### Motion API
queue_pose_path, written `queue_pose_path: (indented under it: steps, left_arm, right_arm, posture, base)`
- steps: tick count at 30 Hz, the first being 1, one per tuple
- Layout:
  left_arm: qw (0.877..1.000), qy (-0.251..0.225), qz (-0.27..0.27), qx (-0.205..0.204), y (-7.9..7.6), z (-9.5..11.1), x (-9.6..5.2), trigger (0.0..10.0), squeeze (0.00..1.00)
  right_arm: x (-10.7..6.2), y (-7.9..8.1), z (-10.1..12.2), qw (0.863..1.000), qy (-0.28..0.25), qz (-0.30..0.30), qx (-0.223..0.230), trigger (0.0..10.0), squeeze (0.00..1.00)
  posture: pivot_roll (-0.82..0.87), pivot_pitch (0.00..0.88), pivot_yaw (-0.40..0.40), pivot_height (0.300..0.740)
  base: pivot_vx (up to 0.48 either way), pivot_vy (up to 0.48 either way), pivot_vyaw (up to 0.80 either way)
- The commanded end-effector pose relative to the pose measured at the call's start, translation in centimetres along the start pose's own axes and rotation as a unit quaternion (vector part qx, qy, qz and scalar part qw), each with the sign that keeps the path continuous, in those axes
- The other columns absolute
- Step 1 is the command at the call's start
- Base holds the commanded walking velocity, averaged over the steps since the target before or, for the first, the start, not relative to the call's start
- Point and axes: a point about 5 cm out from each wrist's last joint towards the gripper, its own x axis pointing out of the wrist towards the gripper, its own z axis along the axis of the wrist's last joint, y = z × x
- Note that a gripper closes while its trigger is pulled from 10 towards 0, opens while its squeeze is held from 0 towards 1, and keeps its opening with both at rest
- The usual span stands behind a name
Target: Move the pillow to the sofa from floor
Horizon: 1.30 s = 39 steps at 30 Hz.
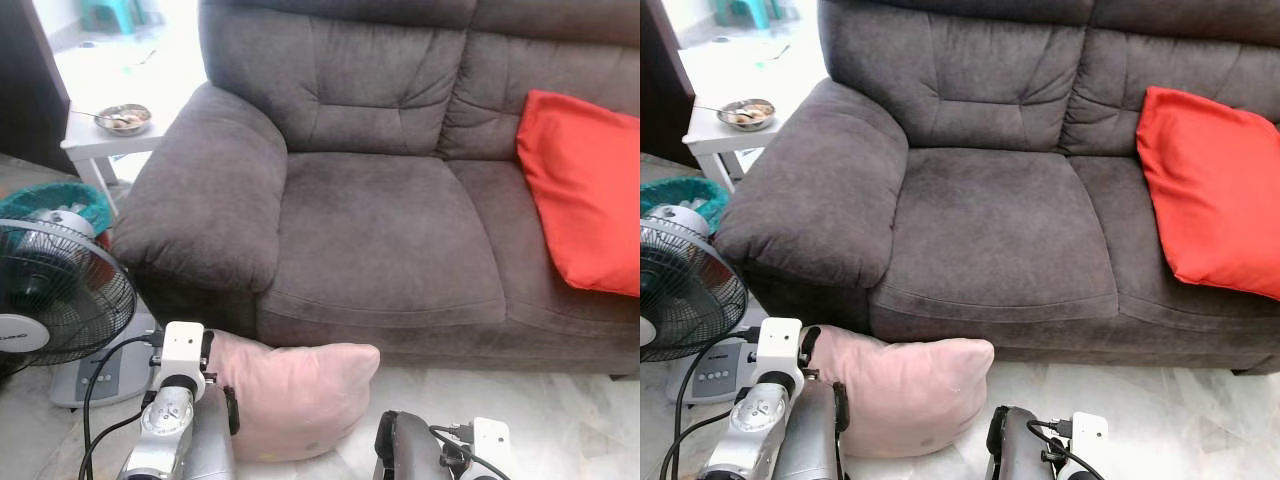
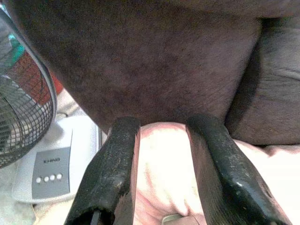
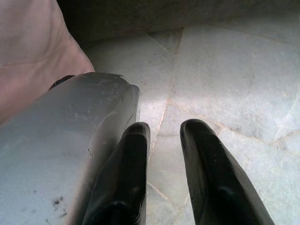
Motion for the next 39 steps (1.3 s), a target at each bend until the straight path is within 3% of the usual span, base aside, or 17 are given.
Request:
queue_pose_path:
  steps: [1, 5, 12, 21, 22, 23, 24, 39]
  left_arm:
    - [1.0, 0.022, 0.011, -0.01, 0.4, -0.5, 0.2, 10.0, 0.0]
    - [0.999, 0.035, 0.016, -0.016, 0.6, -0.8, 0.4, 10.0, 0.0]
    - [0.999, 0.041, 0.017, -0.017, 0.5, -1.0, 0.5, 10.0, 0.0]
    - [0.998, 0.047, -0.038, -0.006, -0.6, -1.0, 0.9, 10.0, 0.0]
    - [0.998, 0.047, -0.043, -0.003, -0.7, -0.9, 1.0, 10.0, 0.36]
    - [0.998, 0.048, -0.045, -0.001, -0.7, -0.9, 1.0, 10.0, 0.36]
    - [0.998, 0.052, -0.044, -0.001, -0.5, -0.9, 1.2, 10.0, 1.0]
    - [0.996, 0.078, -0.027, -0.021, 1.6, -0.6, 2.1, 10.0, 1.0]
  right_arm:
    - [-0.4, 0.5, -1.6, 0.999, 0.033, 0.013, 0.001, 10.0, 0.0]
    - [-0.3, 0.5, -1.6, 0.999, 0.035, 0.022, -0.014, 10.0, 0.0]
    - [-0.4, 0.5, -1.7, 0.999, 0.037, 0.021, -0.012, 10.0, 0.0]
    - [-0.4, 0.4, -1.8, 0.999, 0.037, 0.016, -0.005, 10.0, 0.0]
    - [-0.4, 0.3, -1.8, 0.999, 0.038, 0.016, -0.005, 10.0, 0.0]
    - [-0.4, 0.3, -1.8, 0.999, 0.038, 0.016, -0.005, 10.0, 0.0]
    - [-0.5, 0.3, -1.8, 0.999, 0.038, 0.015, -0.006, 10.0, 0.0]
    - [-0.9, -0.9, -2.0, 0.999, 0.028, 0.021, -0.024, 10.0, 0.0]
  posture:
    - [0.13, 0.075, -0.119, 0.5]
    - [0.13, 0.078, -0.123, 0.5]
    - [0.13, 0.08, -0.126, 0.5]
    - [0.12, 0.087, -0.132, 0.5]
    - [0.12, 0.087, -0.132, 0.5]
    - [0.12, 0.088, -0.133, 0.5]
    - [0.11, 0.092, -0.136, 0.5]
    - [0.06, 0.151, -0.186, 0.5]
  base:
    - [0.0, 0.0, 0.0]
    - [0.0, 0.0, 0.0]
    - [0.0, 0.0, 0.8]
    - [0.0, 0.0, 0.0]
    - [0.0, 0.0, 0.0]
    - [0.0, 0.0, 0.0]
    - [0.0, 0.0, 0.0]
    - [0.0, 0.0, 0.0]
